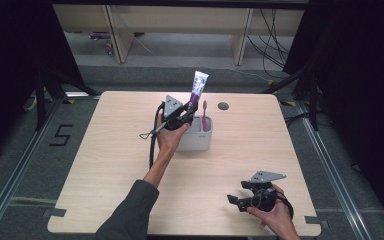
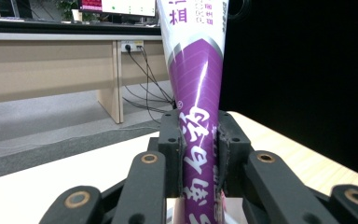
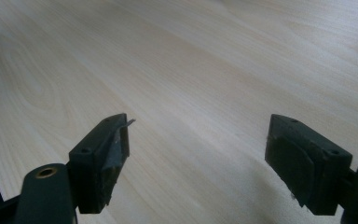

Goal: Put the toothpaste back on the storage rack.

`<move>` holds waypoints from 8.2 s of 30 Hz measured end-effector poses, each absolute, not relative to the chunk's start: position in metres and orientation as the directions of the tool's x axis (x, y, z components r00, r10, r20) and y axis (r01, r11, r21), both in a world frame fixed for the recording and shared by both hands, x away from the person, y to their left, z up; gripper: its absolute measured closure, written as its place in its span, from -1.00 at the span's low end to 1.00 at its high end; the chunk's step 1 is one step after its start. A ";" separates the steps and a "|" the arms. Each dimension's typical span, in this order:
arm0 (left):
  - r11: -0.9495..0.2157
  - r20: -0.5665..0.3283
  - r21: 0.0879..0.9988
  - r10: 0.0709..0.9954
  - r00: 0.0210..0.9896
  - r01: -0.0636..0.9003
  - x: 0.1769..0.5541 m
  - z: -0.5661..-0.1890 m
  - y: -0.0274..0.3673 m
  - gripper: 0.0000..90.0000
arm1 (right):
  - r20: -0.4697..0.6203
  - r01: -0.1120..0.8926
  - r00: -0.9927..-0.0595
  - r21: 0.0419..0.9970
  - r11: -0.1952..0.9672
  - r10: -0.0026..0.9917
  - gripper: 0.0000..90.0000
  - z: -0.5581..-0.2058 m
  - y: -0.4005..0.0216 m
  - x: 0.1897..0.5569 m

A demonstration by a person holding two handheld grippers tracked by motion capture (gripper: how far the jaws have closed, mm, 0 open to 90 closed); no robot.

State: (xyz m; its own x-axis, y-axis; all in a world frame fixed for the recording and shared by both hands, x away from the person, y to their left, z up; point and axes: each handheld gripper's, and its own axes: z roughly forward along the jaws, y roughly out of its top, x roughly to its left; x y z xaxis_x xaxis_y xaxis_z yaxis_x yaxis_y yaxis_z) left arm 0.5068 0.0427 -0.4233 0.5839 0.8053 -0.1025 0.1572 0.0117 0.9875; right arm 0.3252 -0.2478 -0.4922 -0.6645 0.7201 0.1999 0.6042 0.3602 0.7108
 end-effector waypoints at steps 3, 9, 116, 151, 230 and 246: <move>0.014 -0.107 0.987 0.806 0.582 0.162 0.506 -0.427 0.042 0.66 | 0.199 0.604 -0.666 0.709 0.363 0.719 -0.49 -0.492 -0.248 0.325; -0.001 -0.103 0.984 0.812 0.574 0.178 0.505 -0.437 0.042 0.65 | 0.196 0.598 -0.669 0.715 0.363 0.717 -0.49 -0.493 -0.247 0.325; -0.061 -0.133 0.940 0.841 0.525 0.336 0.460 -0.420 0.112 -0.49 | 0.173 0.589 -0.672 0.714 0.379 0.720 -0.49 -0.495 -0.249 0.327; -0.094 -0.123 0.933 0.823 0.555 0.346 0.428 -0.435 0.142 -0.52 | 0.222 0.612 -0.655 0.716 0.335 0.722 -0.49 -0.497 -0.248 0.328; -0.279 -0.060 0.881 0.735 0.675 0.383 0.311 -0.498 0.192 -0.65 | 0.188 0.599 -0.655 0.720 0.351 0.732 -0.49 -0.496 -0.250 0.321; -0.357 -0.069 0.838 0.681 0.729 0.412 0.288 -0.508 0.178 -0.64 | 0.163 0.578 -0.669 0.728 0.369 0.725 -0.51 -0.495 -0.249 0.322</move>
State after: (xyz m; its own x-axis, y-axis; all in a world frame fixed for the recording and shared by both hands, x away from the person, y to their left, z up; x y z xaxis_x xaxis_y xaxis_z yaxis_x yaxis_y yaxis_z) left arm 0.2884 0.1785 -0.5085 0.7290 0.6811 -0.0687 0.4123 -0.3568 0.8382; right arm 0.3217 -0.2491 -0.4947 -0.6687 0.7254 0.1634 0.5780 0.3689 0.7279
